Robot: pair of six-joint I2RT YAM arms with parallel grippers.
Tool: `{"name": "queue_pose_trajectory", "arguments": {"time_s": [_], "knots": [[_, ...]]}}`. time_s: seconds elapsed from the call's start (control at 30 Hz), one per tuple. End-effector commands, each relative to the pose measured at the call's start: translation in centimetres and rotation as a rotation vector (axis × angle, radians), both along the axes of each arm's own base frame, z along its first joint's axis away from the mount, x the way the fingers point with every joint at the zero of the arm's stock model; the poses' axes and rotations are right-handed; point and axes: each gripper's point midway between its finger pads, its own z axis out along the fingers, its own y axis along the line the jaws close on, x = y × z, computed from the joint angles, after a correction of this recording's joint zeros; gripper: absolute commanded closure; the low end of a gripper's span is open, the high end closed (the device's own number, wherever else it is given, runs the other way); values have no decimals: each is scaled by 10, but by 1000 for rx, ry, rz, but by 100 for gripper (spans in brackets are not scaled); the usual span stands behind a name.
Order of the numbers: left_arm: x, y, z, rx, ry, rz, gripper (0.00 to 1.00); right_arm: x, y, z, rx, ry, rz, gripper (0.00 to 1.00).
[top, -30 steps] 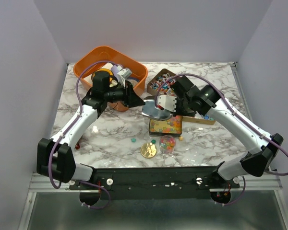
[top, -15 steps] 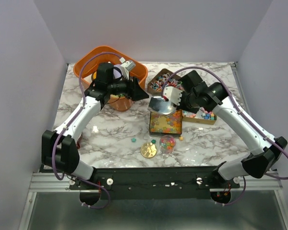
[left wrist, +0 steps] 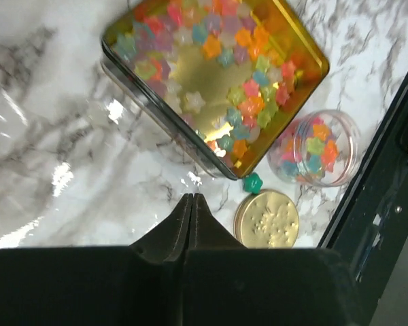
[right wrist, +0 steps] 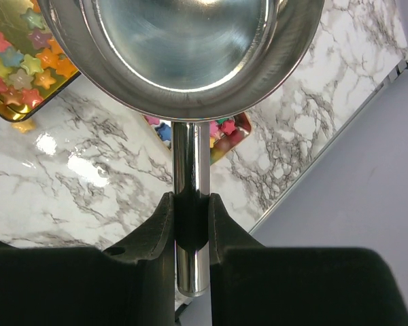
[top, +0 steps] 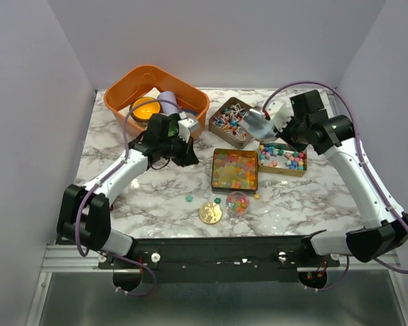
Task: Pack the candies
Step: Move the storage box to the center of the board.
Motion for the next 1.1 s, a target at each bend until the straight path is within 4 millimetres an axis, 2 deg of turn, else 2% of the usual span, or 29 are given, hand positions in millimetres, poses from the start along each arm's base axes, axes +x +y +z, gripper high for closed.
{"name": "queue_pose_trajectory", "arguments": {"time_s": [0.0, 0.03, 0.07, 0.17, 0.3, 0.4, 0.43, 0.5, 0.53, 0.6, 0.67, 0.7, 0.73, 0.8, 0.83, 0.9, 0.93, 1.0, 1.07], "knots": [[-8, 1, -49, 145, 31, -49, 100, 7, -6, 15, 71, -66, -54, 99], [-8, -3, -53, 157, 43, -54, 100, 7, -8, 14, 70, -65, -59, 99], [-7, -3, -70, 188, 82, -47, 100, 7, -10, 15, 72, -65, -66, 99], [-5, -13, -86, 200, 117, -49, 100, 5, -14, 18, 83, -72, -78, 99], [-7, -34, -102, 205, 141, -68, 100, 2, -21, 24, 88, -89, -98, 99], [-2, -51, -111, 200, 150, -67, 100, 0, -26, 25, 89, -98, -111, 99], [7, -60, -104, 186, 128, -66, 100, -1, -28, 25, 90, -99, -116, 99], [12, -70, -110, 194, 130, -77, 100, -5, -32, 23, 93, -94, -126, 99], [20, -78, -103, 182, 108, -79, 100, -6, -33, 21, 91, -89, -127, 99], [23, -89, -108, 184, 112, -94, 100, -9, -35, 19, 92, -86, -131, 99], [33, -103, -98, 165, 86, -99, 100, -10, -38, 18, 92, -83, -137, 99], [34, -108, -104, 170, 94, -104, 100, -10, -39, 16, 91, -80, -138, 99], [39, -119, -97, 155, 75, -115, 100, -10, -39, 16, 91, -78, -137, 99], [41, -128, -100, 152, 79, -124, 100, -10, -41, 13, 88, -71, -142, 99], [44, -139, -93, 138, 57, -137, 100, -10, -42, 13, 88, -72, -143, 99], [46, -147, -99, 136, 65, -142, 100, -10, -44, 12, 87, -67, -150, 99], [50, -155, -93, 119, 52, -144, 100, -10, -44, 11, 86, -65, -149, 99], [48, -165, -97, 103, 72, -157, 100, -10, -45, 10, 85, -62, -154, 99], [51, -176, -92, 86, 53, -168, 100, -11, -47, 9, 82, -62, -158, 99]]}}
